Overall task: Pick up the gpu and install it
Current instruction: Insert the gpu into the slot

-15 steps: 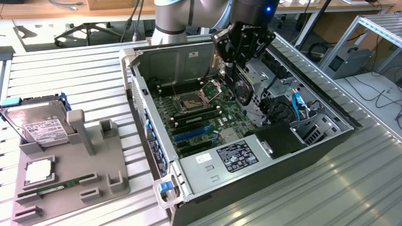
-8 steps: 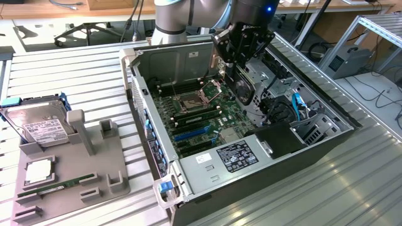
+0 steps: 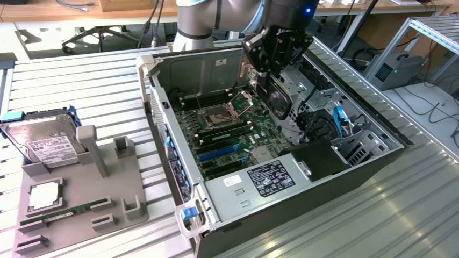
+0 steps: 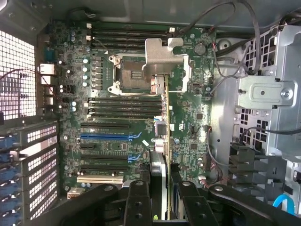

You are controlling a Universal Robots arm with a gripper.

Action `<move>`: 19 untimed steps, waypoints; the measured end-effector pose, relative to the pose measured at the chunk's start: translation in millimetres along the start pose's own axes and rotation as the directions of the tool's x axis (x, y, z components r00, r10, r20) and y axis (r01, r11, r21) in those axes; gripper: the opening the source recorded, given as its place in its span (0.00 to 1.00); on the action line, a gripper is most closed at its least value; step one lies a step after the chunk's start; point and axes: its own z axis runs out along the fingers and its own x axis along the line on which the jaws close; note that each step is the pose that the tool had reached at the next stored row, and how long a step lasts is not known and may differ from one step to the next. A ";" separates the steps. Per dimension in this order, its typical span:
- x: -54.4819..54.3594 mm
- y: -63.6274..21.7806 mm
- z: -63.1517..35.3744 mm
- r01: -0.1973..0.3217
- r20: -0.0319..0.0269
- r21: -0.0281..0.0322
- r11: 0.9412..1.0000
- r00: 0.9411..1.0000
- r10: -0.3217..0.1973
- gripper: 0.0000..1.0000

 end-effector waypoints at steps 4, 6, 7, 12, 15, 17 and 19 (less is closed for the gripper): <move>-0.1 0.0 0.0 0.019 0.000 0.000 1.000 1.000 -0.019 0.27; -0.2 0.0 0.0 0.027 0.001 -0.001 1.000 1.000 -0.027 0.27; -0.2 0.0 0.0 0.032 0.001 -0.001 1.000 1.000 -0.032 0.27; -0.2 0.0 0.0 0.049 0.001 -0.001 0.999 0.999 -0.049 0.27; -0.2 0.0 0.0 0.059 0.002 -0.002 0.998 0.998 -0.059 0.27; -0.2 0.0 0.0 0.065 0.002 -0.002 0.998 0.998 -0.065 0.27; -0.4 0.0 0.0 0.072 0.002 -0.002 0.997 0.997 -0.072 0.27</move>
